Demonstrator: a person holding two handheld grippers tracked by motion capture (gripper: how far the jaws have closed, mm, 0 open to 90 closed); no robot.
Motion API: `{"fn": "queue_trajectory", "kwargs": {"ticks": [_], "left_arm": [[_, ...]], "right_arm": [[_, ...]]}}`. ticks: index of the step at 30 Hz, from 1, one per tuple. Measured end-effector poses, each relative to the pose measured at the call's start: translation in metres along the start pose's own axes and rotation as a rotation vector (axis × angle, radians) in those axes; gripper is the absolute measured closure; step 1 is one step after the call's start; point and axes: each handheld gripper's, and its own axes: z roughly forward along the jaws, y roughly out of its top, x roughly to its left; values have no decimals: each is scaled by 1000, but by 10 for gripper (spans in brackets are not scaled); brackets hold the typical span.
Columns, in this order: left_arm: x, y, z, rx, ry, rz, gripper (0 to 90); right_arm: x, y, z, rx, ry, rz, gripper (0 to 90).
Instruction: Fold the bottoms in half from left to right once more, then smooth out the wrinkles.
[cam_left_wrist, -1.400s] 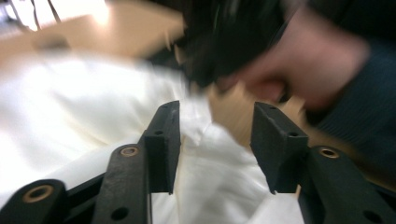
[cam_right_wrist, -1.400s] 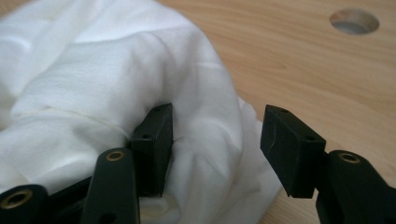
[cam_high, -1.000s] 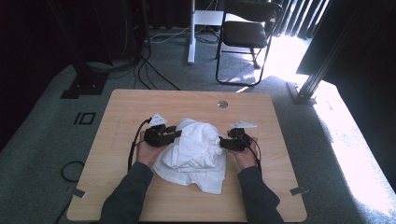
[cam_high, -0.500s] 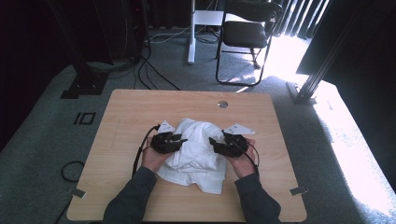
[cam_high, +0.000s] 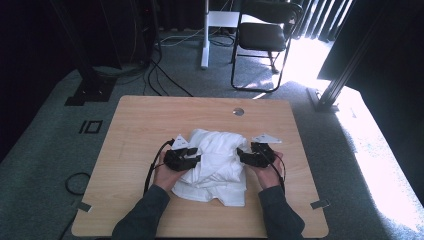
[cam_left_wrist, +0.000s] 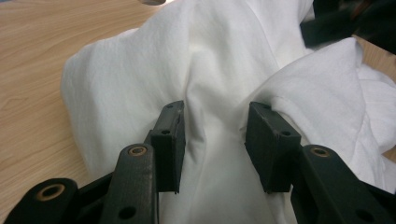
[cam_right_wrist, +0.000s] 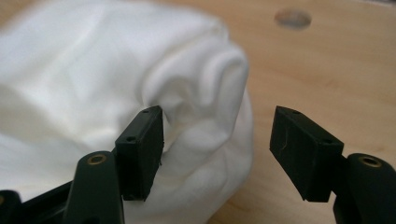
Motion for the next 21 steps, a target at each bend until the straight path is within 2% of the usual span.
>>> {"fn": "queue_trajectory", "kwargs": {"ticks": [3,5,7,8,9,10,12,14,15,16,18,20,21], "left_arm": [[-2,1,0,-2,-4,1,584],[-3,1,1,-1,-8,-1,583],[-4,1,2,-3,-16,-3,582],[-3,1,2,-4,-19,-6,582],[-3,1,2,-4,-19,-6,582],[-2,1,2,-6,-21,-13,581],[0,1,1,-8,-25,-22,580],[1,1,1,-7,-27,-22,574],[1,1,1,-7,-27,-22,573],[1,2,0,-11,-30,-24,563],[2,3,-2,-21,-29,-25,552],[2,4,-5,-39,-27,-31,540],[2,4,-5,-39,-27,-31,539]], "right_arm": [[6,12,-19,-86,2,-4,367],[17,21,-30,-135,47,-37,403],[29,26,-33,-155,109,-70,412],[36,28,-32,-156,174,-80,417],[36,28,-32,-156,174,-80,417],[45,28,-23,-122,251,-82,401],[52,22,-11,-68,269,-101,331],[56,13,0,-23,300,-112,326],[56,13,0,-23,300,-112,326],[59,4,5,10,327,-130,442],[61,-3,3,19,339,-170,645],[60,-7,-5,11,358,-189,748],[60,-7,-5,11,358,-189,748]]}}
